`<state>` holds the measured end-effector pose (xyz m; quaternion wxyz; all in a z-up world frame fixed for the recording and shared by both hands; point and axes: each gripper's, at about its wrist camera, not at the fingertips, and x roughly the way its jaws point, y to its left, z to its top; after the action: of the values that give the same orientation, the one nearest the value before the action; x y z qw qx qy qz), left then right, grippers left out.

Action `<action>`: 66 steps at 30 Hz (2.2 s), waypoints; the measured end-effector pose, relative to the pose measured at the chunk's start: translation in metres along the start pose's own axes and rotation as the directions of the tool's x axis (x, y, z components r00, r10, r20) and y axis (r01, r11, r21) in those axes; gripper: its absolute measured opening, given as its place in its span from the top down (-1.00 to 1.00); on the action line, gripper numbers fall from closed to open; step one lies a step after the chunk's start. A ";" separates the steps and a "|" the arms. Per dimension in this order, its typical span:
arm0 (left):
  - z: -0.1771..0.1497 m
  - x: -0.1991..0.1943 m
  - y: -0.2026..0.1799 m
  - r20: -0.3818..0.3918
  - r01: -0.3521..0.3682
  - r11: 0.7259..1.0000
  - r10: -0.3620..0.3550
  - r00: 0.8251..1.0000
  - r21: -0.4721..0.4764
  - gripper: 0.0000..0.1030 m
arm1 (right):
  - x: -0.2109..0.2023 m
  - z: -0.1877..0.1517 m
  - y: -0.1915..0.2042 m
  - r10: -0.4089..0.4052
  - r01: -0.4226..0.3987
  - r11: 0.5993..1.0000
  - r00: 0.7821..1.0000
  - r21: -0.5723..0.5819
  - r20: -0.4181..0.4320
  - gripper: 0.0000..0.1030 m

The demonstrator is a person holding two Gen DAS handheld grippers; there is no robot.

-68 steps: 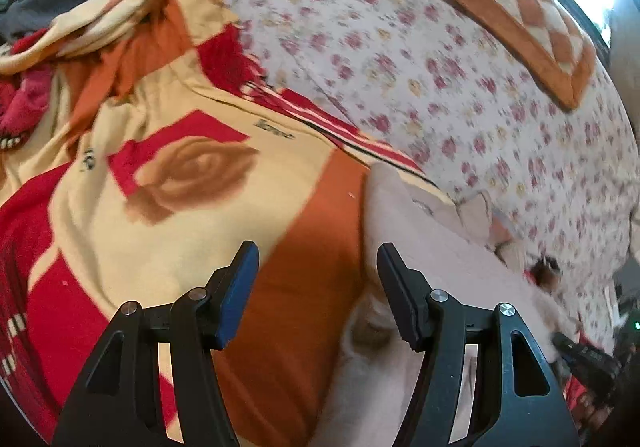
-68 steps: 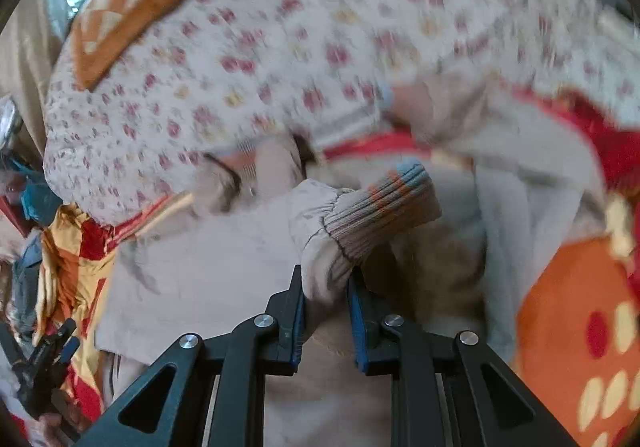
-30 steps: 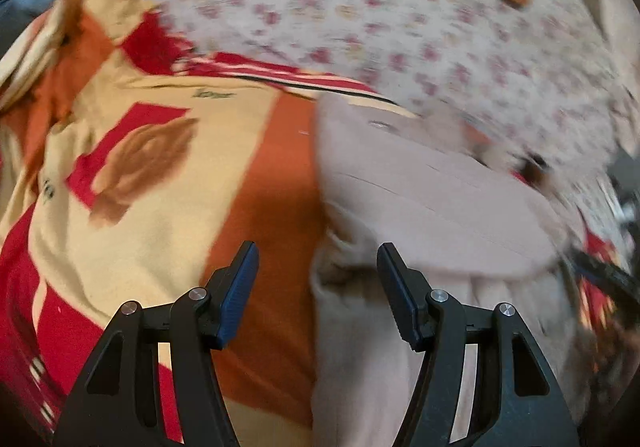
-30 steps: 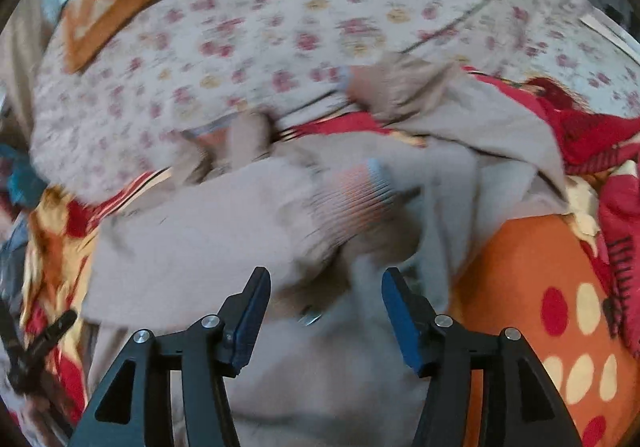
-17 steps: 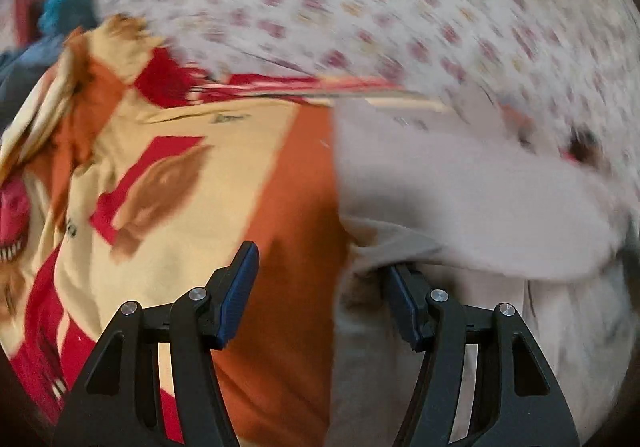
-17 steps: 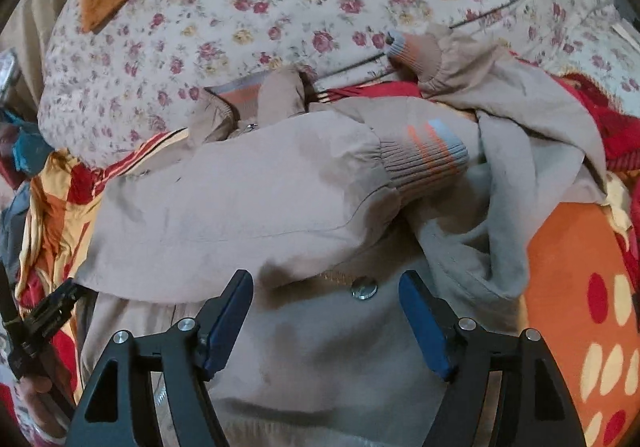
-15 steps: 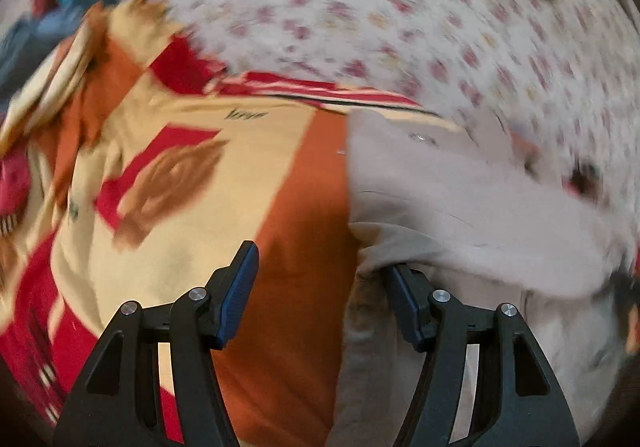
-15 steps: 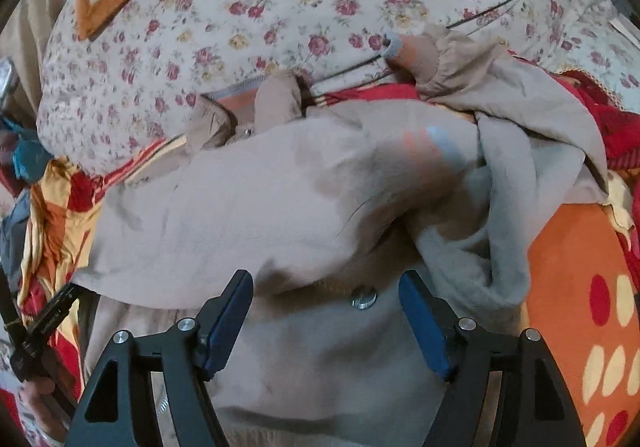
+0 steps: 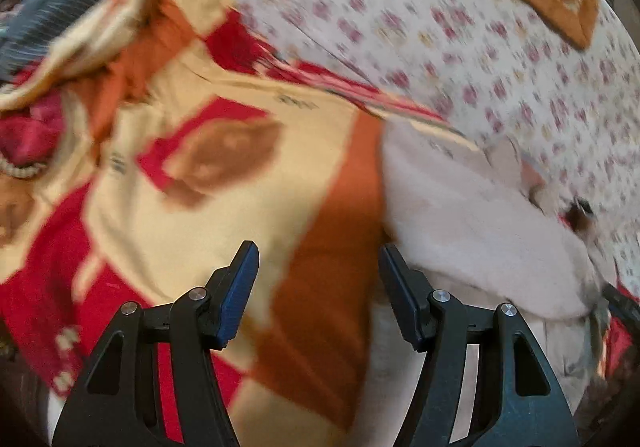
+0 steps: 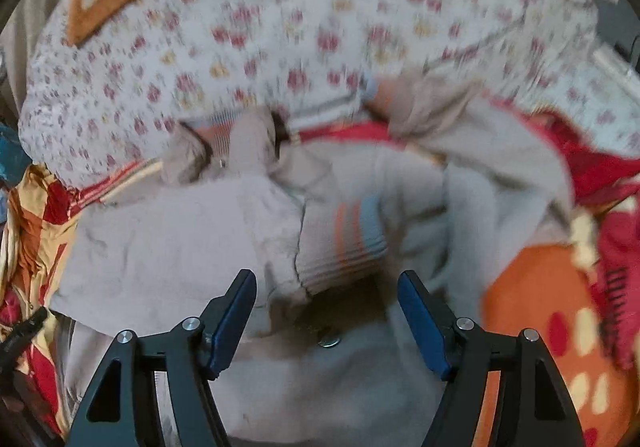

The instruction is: Fold large clothes

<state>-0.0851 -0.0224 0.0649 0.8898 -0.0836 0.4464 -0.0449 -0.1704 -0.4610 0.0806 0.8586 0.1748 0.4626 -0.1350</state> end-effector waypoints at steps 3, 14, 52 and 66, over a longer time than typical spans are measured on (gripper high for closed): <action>0.005 -0.012 0.008 0.070 -0.013 0.999 0.017 0.997 -0.050 -0.23 | -0.014 0.005 0.003 0.026 -0.025 0.999 0.999 -0.025 0.037 -0.39; 0.002 0.007 -0.068 0.040 0.113 0.988 -0.118 0.992 0.109 -0.23 | 0.060 -0.001 0.022 0.029 -0.038 0.993 0.996 -0.113 -0.080 -0.18; -0.012 0.067 -0.116 -0.075 0.085 0.966 -0.069 0.995 0.245 -0.24 | 0.067 0.100 -0.065 -0.058 0.057 0.998 0.998 0.030 0.027 -0.52; -0.014 0.072 -0.123 -0.060 0.067 0.953 -0.052 0.997 0.294 -0.33 | 0.118 0.127 -0.071 -0.099 0.098 0.992 0.995 0.073 0.012 0.49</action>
<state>-0.0536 -0.1556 0.0232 0.8787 0.0384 0.4547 -0.1400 -0.0400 -0.5872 0.0342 0.8475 0.1819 0.4589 -0.1952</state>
